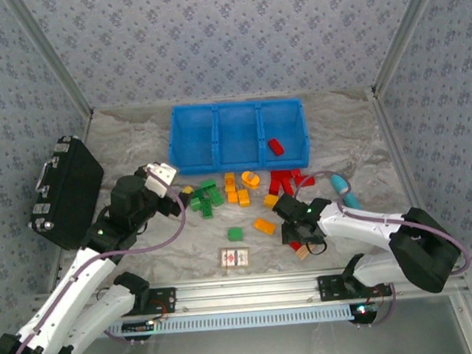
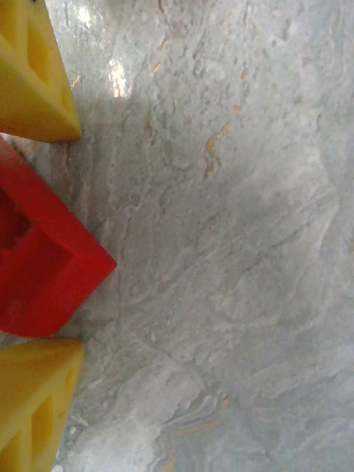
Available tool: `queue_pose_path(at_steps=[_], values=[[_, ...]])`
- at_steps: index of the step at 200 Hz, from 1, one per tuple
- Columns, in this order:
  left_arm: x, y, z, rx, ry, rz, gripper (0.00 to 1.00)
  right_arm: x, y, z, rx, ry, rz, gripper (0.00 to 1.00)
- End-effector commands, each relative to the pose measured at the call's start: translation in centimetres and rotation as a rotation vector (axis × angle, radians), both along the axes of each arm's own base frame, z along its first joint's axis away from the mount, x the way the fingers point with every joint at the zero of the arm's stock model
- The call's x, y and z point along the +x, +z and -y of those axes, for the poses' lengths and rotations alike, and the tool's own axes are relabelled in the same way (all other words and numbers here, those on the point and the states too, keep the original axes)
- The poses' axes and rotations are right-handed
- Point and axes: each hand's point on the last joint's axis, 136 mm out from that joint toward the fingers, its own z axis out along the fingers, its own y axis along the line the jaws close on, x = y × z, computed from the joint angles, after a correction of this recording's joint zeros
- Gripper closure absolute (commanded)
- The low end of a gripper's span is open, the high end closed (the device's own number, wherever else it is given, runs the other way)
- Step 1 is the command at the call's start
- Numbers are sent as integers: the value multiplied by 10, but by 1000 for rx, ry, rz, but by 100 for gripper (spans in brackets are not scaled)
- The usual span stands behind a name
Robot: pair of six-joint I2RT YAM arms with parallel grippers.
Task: Sort the legos into containers by color
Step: Pick up the lego from the bottom-center of the table.
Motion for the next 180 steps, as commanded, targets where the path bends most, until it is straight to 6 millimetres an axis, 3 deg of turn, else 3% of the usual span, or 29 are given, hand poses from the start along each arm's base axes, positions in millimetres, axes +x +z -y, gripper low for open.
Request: queue_pose_path(at_steps=[1,51,94,143,180], values=[[-5,23,0,16,-13,28,0,-5,-8,3,-32,5,-24,34],[-1,57,-22,190,126,-189,0,-4,-11,-4,-38,-13,-18,46],[7,83,-12,210,93,-174,0,8,-5,-17,-49,15,19,52],[12,76,-6,227,77,-190,0,34,11,-34,-68,50,89,58],[15,77,-7,230,85,-179,0,32,9,-36,-71,70,73,63]])
